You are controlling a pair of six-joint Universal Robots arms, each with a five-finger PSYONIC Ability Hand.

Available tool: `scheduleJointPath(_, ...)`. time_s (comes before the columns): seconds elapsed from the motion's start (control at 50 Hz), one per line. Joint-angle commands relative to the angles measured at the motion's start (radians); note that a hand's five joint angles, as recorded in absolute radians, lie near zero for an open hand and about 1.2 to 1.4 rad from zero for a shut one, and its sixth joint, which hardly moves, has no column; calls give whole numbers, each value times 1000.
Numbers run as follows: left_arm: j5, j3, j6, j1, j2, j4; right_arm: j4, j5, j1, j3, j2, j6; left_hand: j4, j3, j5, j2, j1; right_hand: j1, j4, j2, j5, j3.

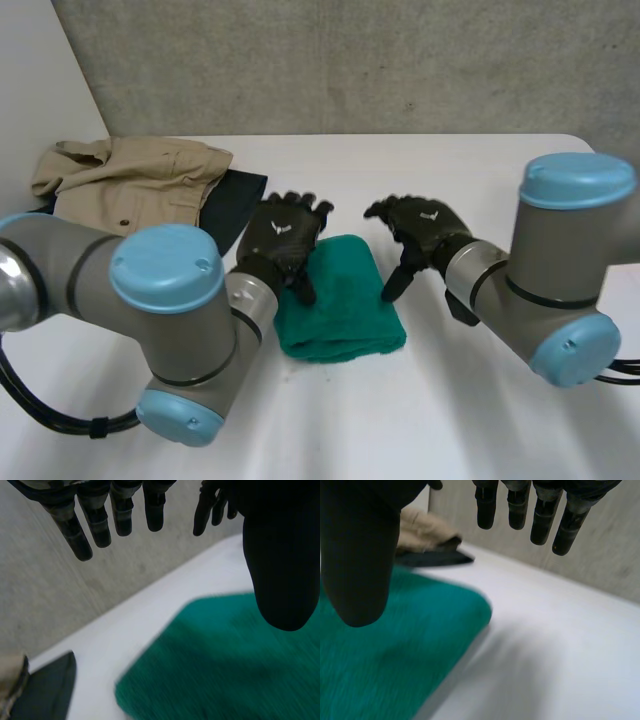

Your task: Fold the laundry.

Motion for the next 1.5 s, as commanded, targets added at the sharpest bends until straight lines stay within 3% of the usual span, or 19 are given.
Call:
scheduleJointPath(0.02, -71, 42, 13, 0, -82, -149, 114, -10, 12, -149, 175, -91, -8, -15, -27, -8, -7, -25, -61, -44, -63, -38)
scheduleJointPath(0.18, -65, 76, 37, 3, -125, -254, 160, -10, 17, -201, 250, -183, -5, -12, -25, -5, -4, -25, -61, -44, -63, -38)
scheduleJointPath(0.3, -4, 99, 100, 8, -119, -248, 139, 9, 17, -172, 157, -247, -2, -9, -22, -2, -1, -18, -53, -36, -56, -30)
scheduleJointPath(0.54, 285, 87, 105, 101, 125, -259, -190, 9, 73, 217, -120, -277, -2, -9, -22, -2, -1, -25, -61, -44, -63, -38)
scheduleJointPath(0.64, 452, 55, 99, 124, 226, -263, -289, 9, 121, 356, -136, -323, -2, -9, -22, -2, -1, -25, -61, -44, -63, -38)
scheduleJointPath(0.74, 556, 27, 82, 130, 272, -263, -361, 12, 150, 403, -101, -364, -2, -9, -22, -2, -1, -25, -61, -44, -63, -38)
scheduleJointPath(0.96, 569, 22, 77, 134, 275, -263, -450, 24, 170, 295, 97, -422, -2, -9, -22, -2, -1, -25, -61, -44, -63, -38)
scheduleJointPath(1.08, 569, 21, 77, 135, 272, -262, -459, 24, 170, 216, 137, -419, -8, -15, -27, -8, -7, 386, 351, 368, 349, 374)
scheduleJointPath(1.42, 567, 21, 77, 137, 273, -259, -459, 18, 170, 94, 191, -410, -11, -18, -30, -11, -10, 434, 399, 416, 396, 422)
scheduleJointPath(1.5, 567, 21, 77, 137, 273, -259, -458, 18, 168, 57, 226, -412, -14, -21, -33, -14, -13, 709, 674, 691, 671, 697)
